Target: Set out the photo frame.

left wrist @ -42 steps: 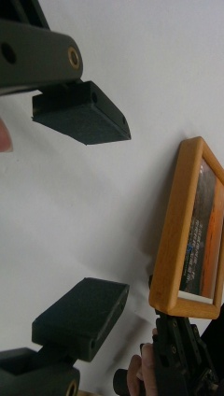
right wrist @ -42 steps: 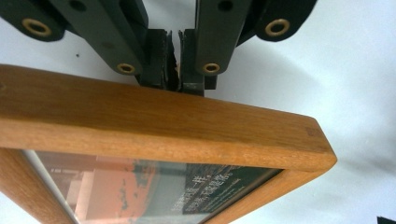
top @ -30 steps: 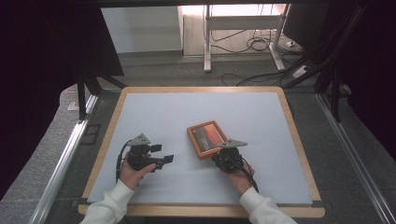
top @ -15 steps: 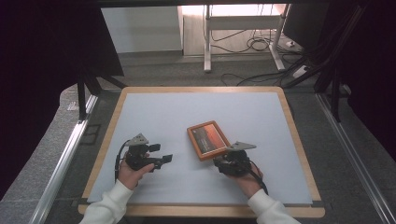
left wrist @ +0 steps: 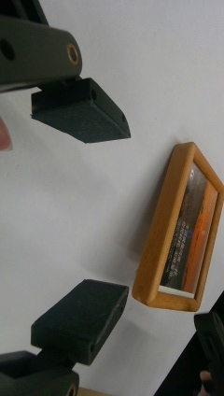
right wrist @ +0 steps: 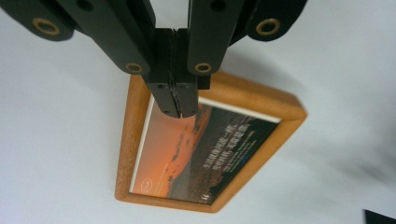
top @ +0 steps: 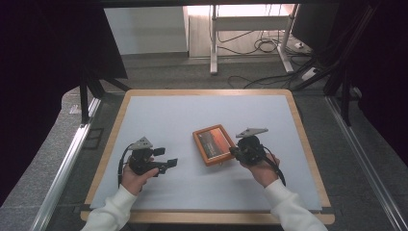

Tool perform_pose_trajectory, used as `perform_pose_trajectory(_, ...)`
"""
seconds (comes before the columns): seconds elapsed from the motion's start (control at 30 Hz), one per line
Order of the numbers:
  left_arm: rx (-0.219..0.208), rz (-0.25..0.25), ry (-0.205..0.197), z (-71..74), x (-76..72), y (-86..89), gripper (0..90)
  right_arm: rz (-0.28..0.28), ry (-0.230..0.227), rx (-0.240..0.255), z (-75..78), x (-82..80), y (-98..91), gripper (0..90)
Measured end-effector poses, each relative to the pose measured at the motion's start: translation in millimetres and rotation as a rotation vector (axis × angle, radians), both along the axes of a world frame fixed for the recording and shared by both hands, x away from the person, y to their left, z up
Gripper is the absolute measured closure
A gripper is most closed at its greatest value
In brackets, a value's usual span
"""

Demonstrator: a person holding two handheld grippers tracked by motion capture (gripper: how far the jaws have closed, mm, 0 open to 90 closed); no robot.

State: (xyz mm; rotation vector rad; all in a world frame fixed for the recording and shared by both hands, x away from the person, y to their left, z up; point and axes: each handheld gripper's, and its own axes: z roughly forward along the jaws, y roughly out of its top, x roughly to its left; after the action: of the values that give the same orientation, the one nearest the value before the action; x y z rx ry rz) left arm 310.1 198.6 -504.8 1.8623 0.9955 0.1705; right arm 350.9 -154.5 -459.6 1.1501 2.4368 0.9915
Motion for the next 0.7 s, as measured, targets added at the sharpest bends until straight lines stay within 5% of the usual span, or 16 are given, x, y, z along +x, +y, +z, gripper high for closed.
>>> perform_pose_trajectory(0.4,0.004,0.005,0.002,-1.2,-1.9,0.9,21.3,-0.011,-0.017,-0.005,-10.4,-3.5,-6.0,90.0)
perform_pose_trajectory(0.7,0.016,0.0,0.02,-4.8,1.4,-4.6,21.3,-0.009,-0.017,0.055,-15.8,-7.0,-14.9,90.0)
